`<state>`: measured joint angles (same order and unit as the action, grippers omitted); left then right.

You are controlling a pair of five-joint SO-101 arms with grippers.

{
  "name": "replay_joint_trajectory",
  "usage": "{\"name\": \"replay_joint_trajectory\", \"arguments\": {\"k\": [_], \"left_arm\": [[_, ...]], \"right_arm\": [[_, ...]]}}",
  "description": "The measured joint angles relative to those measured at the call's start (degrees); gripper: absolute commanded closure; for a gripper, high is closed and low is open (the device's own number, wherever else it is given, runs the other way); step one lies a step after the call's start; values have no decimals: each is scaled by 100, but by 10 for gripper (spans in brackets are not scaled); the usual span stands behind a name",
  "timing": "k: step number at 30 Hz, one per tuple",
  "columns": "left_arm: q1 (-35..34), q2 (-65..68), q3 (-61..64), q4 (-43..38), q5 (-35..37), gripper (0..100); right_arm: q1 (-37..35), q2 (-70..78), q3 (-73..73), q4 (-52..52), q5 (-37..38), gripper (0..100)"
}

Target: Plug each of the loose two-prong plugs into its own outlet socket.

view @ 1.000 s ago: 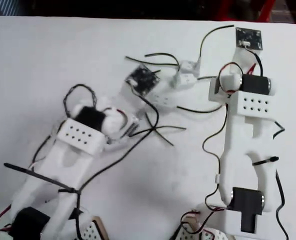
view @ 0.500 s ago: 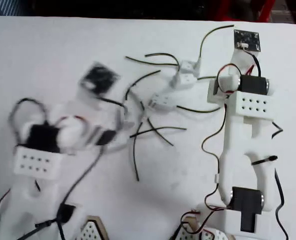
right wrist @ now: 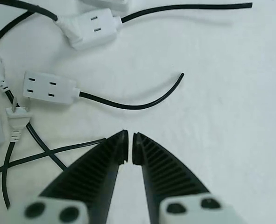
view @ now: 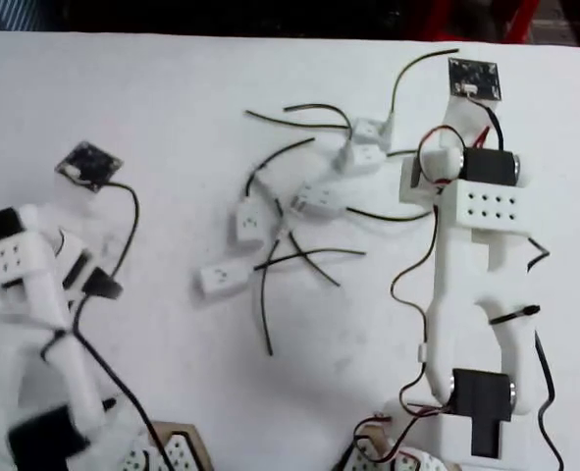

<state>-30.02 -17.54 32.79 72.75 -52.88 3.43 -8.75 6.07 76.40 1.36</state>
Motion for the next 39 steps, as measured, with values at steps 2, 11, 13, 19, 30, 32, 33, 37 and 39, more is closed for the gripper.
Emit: {"name": "replay_joint_trajectory", "arguments": {"k": [2,11,13,19,30,32,33,37,39], "left_arm": [[-18,422,-9,-264,-88,672],[-26,2154,-1046,-501,-149,673],[-26,2637,-1363,-501,-149,692],[-26,3736,-1943,-527,-149,829],[519,4123,-2057,-26,-158,978],[519,4114,-2084,9,-158,978],[519,4053,-2084,18,-158,978],[510,3675,-2084,149,18,978],[510,3305,-2075,237,229,978]], "right_arm": [[0,0,44,0,0,977],[-132,0,44,0,0,977],[-132,0,44,0,0,977],[-123,0,44,0,0,977],[-123,0,44,0,0,977],[-123,0,44,0,0,977],[-123,0,44,0,0,977],[-114,0,44,0,0,977],[-123,0,44,0,0,977]]}}
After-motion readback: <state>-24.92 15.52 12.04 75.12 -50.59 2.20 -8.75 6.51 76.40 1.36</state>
